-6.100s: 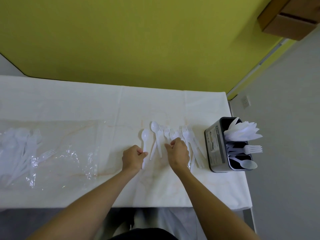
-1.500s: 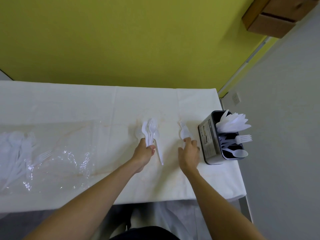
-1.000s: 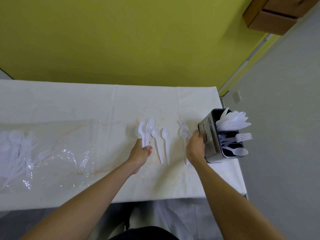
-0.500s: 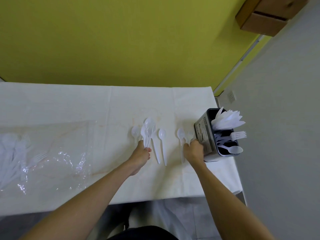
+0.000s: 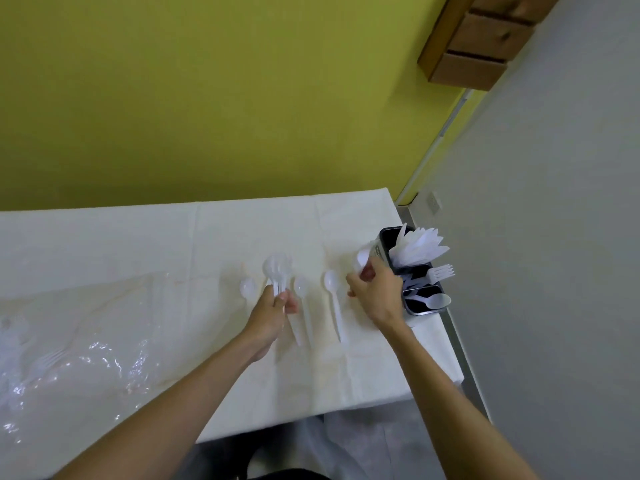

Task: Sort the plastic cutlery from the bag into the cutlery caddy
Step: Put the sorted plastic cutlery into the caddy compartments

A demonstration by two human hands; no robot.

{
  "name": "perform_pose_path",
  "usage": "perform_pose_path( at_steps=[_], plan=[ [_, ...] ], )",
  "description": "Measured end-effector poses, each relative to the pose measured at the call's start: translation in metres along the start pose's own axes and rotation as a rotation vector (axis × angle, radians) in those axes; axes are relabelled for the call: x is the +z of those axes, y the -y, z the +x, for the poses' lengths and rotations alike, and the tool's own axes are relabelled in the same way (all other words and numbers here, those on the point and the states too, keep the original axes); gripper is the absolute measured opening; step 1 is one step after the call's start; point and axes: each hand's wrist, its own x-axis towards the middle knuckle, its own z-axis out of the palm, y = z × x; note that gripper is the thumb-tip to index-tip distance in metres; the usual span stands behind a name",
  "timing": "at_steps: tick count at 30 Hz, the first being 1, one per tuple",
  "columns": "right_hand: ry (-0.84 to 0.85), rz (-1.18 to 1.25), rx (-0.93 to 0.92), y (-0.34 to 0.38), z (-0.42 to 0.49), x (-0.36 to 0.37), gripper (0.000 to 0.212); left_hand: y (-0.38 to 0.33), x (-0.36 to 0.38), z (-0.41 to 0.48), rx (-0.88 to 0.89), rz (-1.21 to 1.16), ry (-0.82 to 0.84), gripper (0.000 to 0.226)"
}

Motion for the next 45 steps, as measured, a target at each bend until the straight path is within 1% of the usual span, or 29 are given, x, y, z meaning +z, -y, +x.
perform_pose_path(
  at_steps=[1,3,5,7,9,11,14,18,21,23,25,26,28,29,30,33,34,38,42,45],
  plan=[
    [-0.035,0.036,-0.044,0.008,-0.004,-0.017,0.018,-0.007,0.003,0.001,0.036,0.003,-0.011,0.024],
    [-0.114,0.109,-0.075,0.013,-0.003,-0.053,0.021,-0.021,0.012,0.004,0.086,0.004,0.003,0.024],
    [-0.158,0.193,-0.025,0.003,0.005,-0.087,0.012,-0.036,0.028,0.008,0.121,0.002,0.041,0.026],
    [-0.163,0.207,0.04,-0.014,0.013,-0.112,0.005,-0.053,0.049,0.01,0.157,-0.064,0.085,0.03],
    [-0.182,0.177,0.081,-0.03,0.018,-0.124,0.005,-0.07,0.075,0.007,0.164,-0.181,0.15,0.028],
    [-0.229,0.064,0.082,-0.038,0.02,-0.127,0.009,-0.082,0.102,0.004,0.156,-0.293,0.205,0.025],
    [-0.259,-0.066,0.027,-0.043,0.024,-0.125,0.009,-0.087,0.14,0.0,0.16,-0.324,0.223,0.024],
    [-0.195,-0.231,-0.092,-0.047,0.03,-0.126,0.015,-0.079,0.174,-0.003,0.241,-0.277,0.139,0.016],
    [-0.167,-0.252,-0.135,-0.044,0.033,-0.132,0.021,-0.075,0.184,-0.002,0.349,-0.113,0.03,0.014],
    [-0.165,-0.259,-0.159,-0.045,0.037,-0.136,0.017,-0.075,0.185,-0.001,0.396,-0.043,-0.039,0.016],
    [-0.146,-0.262,-0.184,-0.05,0.04,-0.138,0.013,-0.074,0.186,-0.002,0.423,-0.013,-0.06,0.018],
    [-0.125,-0.259,-0.188,-0.051,0.039,-0.137,0.02,-0.072,0.186,-0.002,0.427,-0.004,-0.065,0.018],
    [-0.098,-0.247,-0.205,-0.053,0.036,-0.133,0.043,-0.067,0.186,-0.003,0.439,0.0,-0.087,0.019],
    [-0.091,-0.248,-0.207,-0.053,0.035,-0.132,0.047,-0.065,0.186,-0.005,0.439,-0.008,-0.1,0.019],
    [-0.087,-0.252,-0.201,-0.053,0.033,-0.13,0.044,-0.062,0.187,-0.006,0.439,-0.024,-0.117,0.02],
    [-0.092,-0.256,-0.198,-0.054,0.035,-0.129,0.02,-0.063,0.187,-0.01,0.448,-0.046,-0.161,0.02],
    [-0.091,-0.247,-0.208,-0.054,0.036,-0.13,0.015,-0.063,0.188,-0.011,0.455,-0.04,-0.156,0.021],
    [-0.058,-0.241,-0.253,-0.051,0.041,-0.134,0.012,-0.065,0.19,-0.009,0.468,0.022,-0.082,0.019],
    [-0.014,-0.264,-0.269,-0.052,0.045,-0.133,0.012,-0.066,0.189,0.002,0.499,0.125,-0.057,0.023],
    [0.015,-0.265,-0.284,-0.053,0.047,-0.133,0.01,-0.069,0.193,-0.001,0.48,0.118,0.035,0.012]
  ],
)
